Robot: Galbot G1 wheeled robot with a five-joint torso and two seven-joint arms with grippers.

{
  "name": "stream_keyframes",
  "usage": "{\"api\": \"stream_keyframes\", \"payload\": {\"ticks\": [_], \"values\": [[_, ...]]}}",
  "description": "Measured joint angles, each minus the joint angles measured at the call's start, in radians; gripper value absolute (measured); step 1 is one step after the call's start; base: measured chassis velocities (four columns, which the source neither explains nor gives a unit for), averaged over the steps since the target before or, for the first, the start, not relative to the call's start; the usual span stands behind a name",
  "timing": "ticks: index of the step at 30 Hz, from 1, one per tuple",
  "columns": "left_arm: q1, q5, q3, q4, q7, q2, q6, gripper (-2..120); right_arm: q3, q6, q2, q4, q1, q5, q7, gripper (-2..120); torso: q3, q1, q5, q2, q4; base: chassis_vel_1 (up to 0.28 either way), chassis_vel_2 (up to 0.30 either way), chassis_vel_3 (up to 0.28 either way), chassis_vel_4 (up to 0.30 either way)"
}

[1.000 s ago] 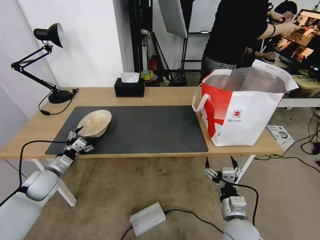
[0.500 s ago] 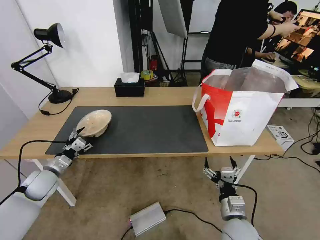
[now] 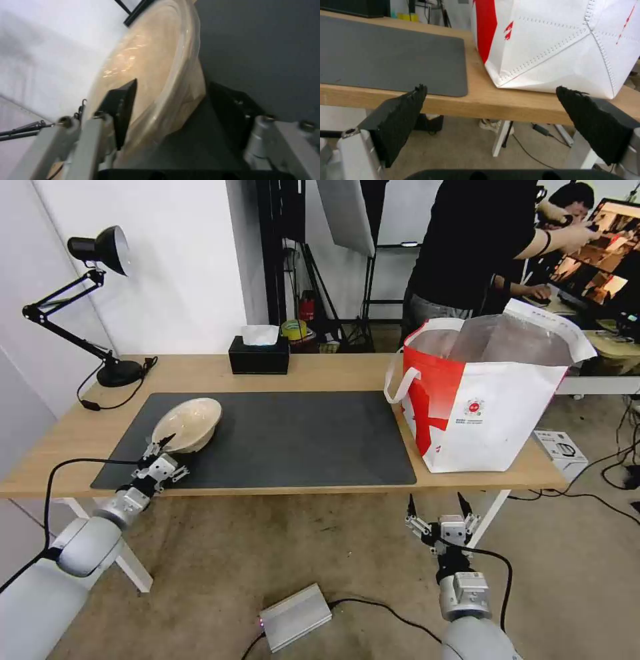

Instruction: Pick up the trash from the table and place it into the takeout bag.

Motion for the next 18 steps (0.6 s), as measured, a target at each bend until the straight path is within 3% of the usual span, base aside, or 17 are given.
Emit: {"api": "stream_keyframes", "payload": {"ticks": [14, 18], "values": [[-0.015, -0.003, 0.009, 0.018, 0.011, -0.005, -0.018, 4, 0.001, 0.001, 0.003, -0.01, 0.004, -0.002, 0.001, 99, 0.0, 0.0, 0.0001, 0.0, 0.0, 0.0, 0.0, 0.0, 0.0], [-0.014, -0.004, 0.008, 0.018, 0.011, -0.005, -0.02, 1, 0.0, 0.002, 0.004, -0.013, 0.004, -0.002, 0.001, 99, 0.0, 0.0, 0.0001, 0.0, 0.0, 0.0, 0.0, 0.0, 0.0]]}}
